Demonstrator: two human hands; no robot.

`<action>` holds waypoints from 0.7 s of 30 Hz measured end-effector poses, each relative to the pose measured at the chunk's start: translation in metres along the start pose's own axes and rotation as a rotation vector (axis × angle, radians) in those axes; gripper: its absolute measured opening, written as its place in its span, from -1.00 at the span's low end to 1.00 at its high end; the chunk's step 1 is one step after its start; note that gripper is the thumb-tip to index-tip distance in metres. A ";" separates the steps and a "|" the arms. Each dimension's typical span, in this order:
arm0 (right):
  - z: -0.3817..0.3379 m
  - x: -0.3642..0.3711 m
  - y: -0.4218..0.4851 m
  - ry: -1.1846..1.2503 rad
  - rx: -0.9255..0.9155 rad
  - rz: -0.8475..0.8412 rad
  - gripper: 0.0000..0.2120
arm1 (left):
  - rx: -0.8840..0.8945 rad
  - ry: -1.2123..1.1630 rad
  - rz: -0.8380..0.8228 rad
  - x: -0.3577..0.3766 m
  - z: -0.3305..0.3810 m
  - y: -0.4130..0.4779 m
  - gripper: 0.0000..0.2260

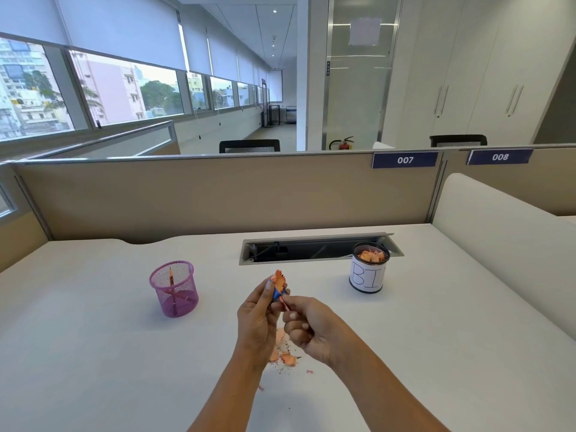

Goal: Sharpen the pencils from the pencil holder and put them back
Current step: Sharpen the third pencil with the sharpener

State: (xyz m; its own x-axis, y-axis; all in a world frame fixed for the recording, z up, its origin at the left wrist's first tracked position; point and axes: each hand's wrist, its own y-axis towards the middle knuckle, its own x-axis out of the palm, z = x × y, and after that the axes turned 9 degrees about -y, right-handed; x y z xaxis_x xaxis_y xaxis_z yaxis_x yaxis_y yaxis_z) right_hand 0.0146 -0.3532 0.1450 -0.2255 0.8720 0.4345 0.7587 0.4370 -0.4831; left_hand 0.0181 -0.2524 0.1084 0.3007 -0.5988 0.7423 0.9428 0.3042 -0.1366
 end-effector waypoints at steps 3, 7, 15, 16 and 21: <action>0.000 0.000 0.000 -0.680 -0.288 0.215 -0.88 | 0.072 0.087 0.069 0.002 0.001 -0.001 -0.86; 0.012 -0.005 0.010 -1.570 -0.856 0.569 -0.85 | 0.163 0.284 0.248 0.009 -0.002 -0.007 -0.97; 0.023 -0.011 0.019 -1.871 -0.968 0.529 -0.77 | 0.171 0.411 0.350 0.018 -0.003 -0.012 -0.90; 0.023 -0.014 0.023 -1.847 -0.971 0.553 -0.80 | 0.152 0.387 0.319 0.018 -0.003 -0.012 -0.91; 0.020 -0.007 0.020 -1.606 -0.865 0.589 -0.70 | 0.081 0.309 0.196 0.013 0.000 -0.008 -0.97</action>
State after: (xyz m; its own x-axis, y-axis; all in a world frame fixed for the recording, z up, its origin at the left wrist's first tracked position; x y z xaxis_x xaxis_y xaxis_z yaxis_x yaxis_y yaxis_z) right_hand 0.0191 -0.3460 0.1171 0.2500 0.4225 -0.8712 0.8771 0.2823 0.3886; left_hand 0.0149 -0.2628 0.1193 0.5149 -0.7153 0.4724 0.8525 0.4852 -0.1946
